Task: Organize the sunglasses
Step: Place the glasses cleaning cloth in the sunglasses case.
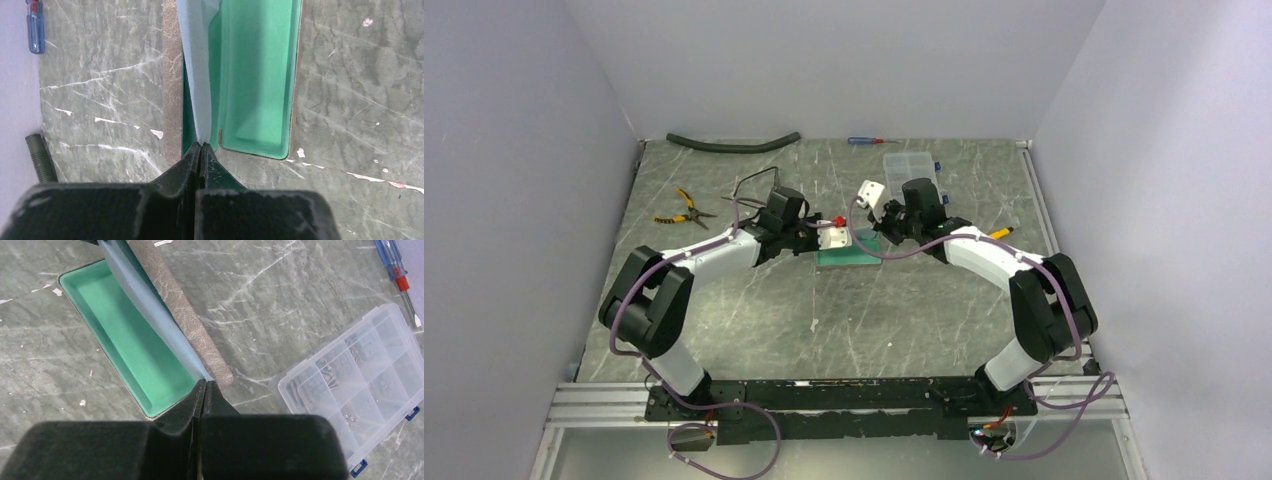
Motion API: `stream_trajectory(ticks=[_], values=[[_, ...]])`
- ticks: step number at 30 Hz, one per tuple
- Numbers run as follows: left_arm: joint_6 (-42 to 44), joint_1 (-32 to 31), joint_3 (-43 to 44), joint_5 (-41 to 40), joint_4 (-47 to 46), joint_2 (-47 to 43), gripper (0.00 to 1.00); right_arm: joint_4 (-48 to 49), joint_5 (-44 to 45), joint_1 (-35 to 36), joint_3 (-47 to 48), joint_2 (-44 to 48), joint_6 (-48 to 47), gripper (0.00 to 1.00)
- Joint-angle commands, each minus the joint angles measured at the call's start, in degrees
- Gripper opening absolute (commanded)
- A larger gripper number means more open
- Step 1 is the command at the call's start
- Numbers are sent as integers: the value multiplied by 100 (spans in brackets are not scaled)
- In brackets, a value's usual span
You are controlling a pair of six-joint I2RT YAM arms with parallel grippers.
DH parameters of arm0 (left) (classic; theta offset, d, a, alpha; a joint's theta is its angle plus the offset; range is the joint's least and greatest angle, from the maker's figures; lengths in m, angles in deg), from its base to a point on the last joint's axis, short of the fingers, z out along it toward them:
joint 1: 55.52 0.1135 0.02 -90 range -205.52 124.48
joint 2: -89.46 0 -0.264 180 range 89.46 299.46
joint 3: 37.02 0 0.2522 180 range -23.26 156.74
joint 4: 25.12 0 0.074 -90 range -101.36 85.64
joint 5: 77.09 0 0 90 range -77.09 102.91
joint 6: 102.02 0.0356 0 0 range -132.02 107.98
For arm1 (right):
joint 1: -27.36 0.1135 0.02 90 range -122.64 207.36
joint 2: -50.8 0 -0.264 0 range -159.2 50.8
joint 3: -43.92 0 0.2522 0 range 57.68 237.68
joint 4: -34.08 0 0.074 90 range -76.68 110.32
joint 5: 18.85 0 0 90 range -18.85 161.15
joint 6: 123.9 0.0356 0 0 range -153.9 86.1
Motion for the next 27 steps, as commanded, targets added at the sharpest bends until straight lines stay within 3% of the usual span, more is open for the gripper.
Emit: stream_trajectory(ticks=[1,27], values=[[50,39,67,115,-66,-44,3,217,132,-17,119,-50,-283,0],[303,-24,-645,724,-356,237,3,-294,89,197,-456,-245,-1363,0]])
